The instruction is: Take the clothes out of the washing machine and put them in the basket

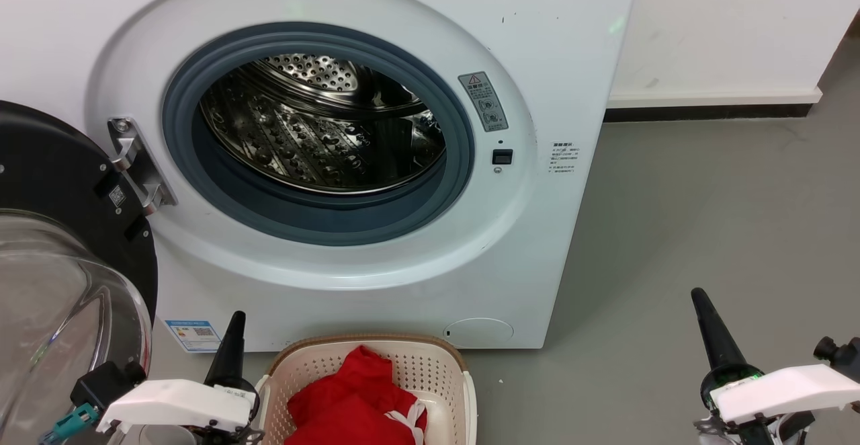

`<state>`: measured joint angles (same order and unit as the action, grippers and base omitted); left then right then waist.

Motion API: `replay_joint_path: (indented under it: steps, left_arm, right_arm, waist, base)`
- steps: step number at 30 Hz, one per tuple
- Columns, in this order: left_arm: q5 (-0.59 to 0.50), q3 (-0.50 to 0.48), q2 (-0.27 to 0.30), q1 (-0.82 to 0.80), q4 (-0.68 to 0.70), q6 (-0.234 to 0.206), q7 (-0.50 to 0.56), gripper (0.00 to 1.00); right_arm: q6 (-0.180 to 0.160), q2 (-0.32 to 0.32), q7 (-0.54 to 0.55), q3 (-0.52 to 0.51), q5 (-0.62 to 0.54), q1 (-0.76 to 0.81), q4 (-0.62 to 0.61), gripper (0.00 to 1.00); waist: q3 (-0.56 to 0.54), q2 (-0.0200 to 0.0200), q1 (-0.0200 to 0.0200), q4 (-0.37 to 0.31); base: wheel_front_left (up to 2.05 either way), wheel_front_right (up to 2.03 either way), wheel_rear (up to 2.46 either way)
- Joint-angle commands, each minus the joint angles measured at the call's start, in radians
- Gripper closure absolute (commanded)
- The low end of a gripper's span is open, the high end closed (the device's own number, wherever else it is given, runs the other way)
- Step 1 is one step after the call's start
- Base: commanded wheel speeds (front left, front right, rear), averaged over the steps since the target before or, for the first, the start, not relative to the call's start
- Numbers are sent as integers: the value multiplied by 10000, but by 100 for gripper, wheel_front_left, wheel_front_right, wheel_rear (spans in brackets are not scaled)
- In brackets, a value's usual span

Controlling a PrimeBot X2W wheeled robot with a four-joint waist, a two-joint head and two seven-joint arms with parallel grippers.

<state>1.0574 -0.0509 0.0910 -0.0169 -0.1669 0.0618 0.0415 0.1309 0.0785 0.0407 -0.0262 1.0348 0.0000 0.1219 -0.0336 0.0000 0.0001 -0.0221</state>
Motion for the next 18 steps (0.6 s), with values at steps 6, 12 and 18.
replay_joint_path:
  steps: [6, 12, 18]
  left_arm:
    - [785, -135, -39, -331, -42, 134, 109, 100]
    - [1392, -199, -91, -415, -137, 210, 187, 100]
    - [1965, -266, -137, -507, -226, 296, 272, 100]
  right_arm:
    - [0, 65, 45, -76, 904, -344, 106, 100]
    - [0, 65, 97, -125, 1570, -454, 245, 100]
    - [-1, 61, 128, -173, 2199, -538, 380, 100]
  waist:
    - [35, 0, 0, 21]
    - [69, 0, 0, 42]
    - [103, 0, 0, 62]
  base:
    - [0, 0, 0]
    - [0, 0, 0]
    - [0, 0, 0]
